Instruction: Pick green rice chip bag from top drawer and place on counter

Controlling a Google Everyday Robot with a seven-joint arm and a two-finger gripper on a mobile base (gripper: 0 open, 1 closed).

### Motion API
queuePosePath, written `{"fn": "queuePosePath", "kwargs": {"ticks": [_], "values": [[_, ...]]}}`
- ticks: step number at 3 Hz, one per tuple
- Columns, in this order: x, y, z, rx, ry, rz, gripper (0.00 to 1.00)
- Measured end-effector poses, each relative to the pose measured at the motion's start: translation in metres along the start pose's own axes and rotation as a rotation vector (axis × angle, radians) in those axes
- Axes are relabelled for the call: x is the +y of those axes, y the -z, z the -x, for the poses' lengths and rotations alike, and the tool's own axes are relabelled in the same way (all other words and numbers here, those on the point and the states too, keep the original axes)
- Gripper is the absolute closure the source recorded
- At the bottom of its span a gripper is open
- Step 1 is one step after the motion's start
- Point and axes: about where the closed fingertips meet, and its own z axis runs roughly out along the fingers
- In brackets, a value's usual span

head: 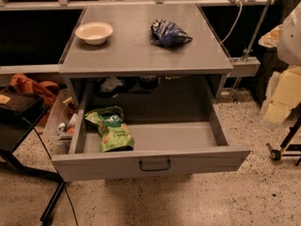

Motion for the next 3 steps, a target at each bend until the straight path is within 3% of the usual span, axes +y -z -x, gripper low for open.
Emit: {"fn": "queuePosePath", "kwargs": {"ticks": [2,3], "values": [[-0.001,-0.010,0.006,-0.013,-0.016,-0.003,0.00],[-0.005,-0.040,0.025,-0.053,-0.056,-0.010,0.00]]}}
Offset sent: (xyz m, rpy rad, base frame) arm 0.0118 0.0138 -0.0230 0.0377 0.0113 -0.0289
